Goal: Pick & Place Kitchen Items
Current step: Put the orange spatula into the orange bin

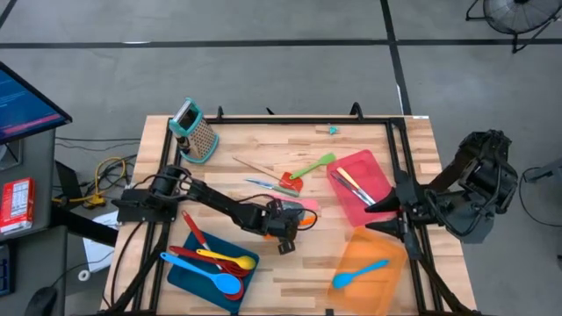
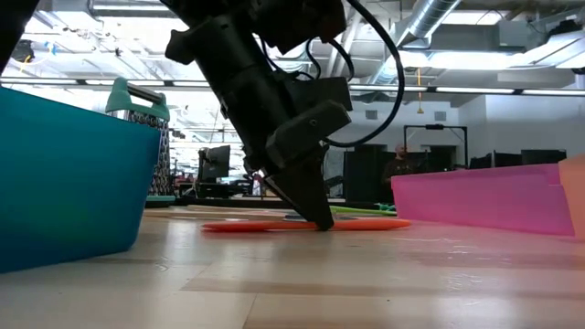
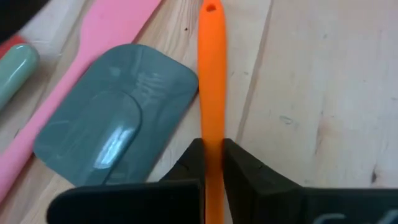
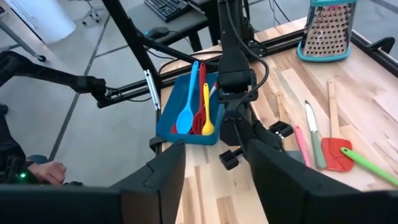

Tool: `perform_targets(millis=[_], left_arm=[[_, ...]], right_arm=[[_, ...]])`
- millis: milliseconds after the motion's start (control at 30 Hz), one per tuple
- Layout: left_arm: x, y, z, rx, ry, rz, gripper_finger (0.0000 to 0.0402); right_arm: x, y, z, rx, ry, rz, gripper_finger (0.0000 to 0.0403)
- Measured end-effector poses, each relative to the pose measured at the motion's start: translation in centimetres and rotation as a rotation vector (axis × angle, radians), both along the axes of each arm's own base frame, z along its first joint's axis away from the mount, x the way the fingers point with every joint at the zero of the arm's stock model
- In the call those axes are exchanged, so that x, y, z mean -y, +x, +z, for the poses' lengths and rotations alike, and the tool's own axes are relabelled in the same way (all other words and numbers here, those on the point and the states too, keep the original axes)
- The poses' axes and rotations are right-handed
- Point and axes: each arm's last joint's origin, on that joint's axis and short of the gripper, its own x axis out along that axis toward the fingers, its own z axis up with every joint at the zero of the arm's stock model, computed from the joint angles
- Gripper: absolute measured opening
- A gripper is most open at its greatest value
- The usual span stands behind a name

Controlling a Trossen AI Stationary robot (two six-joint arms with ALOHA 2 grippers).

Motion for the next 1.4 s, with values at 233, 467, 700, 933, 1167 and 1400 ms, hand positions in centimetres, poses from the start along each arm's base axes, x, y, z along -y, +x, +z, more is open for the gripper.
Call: perform_targets(millis=[233, 467, 700, 933, 1167, 1400], left_arm=[[0.1, 0.1, 0.5, 0.033, -0.013, 0.003, 0.0004], [-0.2, -0.3, 5.1, 0.145, -0.065, -0.004, 0.0002], [-1.8, -1.8, 12.4, 0.335, -0.106, 0.026, 0.0001], [-3.2, -7.4, 23.2, 0.647, -0.190, 0.015, 0.0001], [-4.8, -14.6, 30.6, 0.903, -0.209, -0.013, 0.0000], [-5.5, -17.2, 32.4, 0.973, -0.151, -0.047, 0.0004]], right_arm=[[0.0, 0.0, 0.0, 0.001, -0.001, -0.002, 0.0164], [0.0, 0.0, 0.0, 0.001, -0.001, -0.002, 0.0164], [0.0, 0.0, 0.0, 0.001, -0.009, 0.002, 0.0160], [0.0, 0.0, 0.0, 0.002, -0.025, 0.009, 0.0162], [0.1, 0.0, 0.1, 0.020, -0.046, -0.020, 0.0159], [0.0, 1.9, -2.5, -0.045, -0.122, -0.120, 0.0159]])
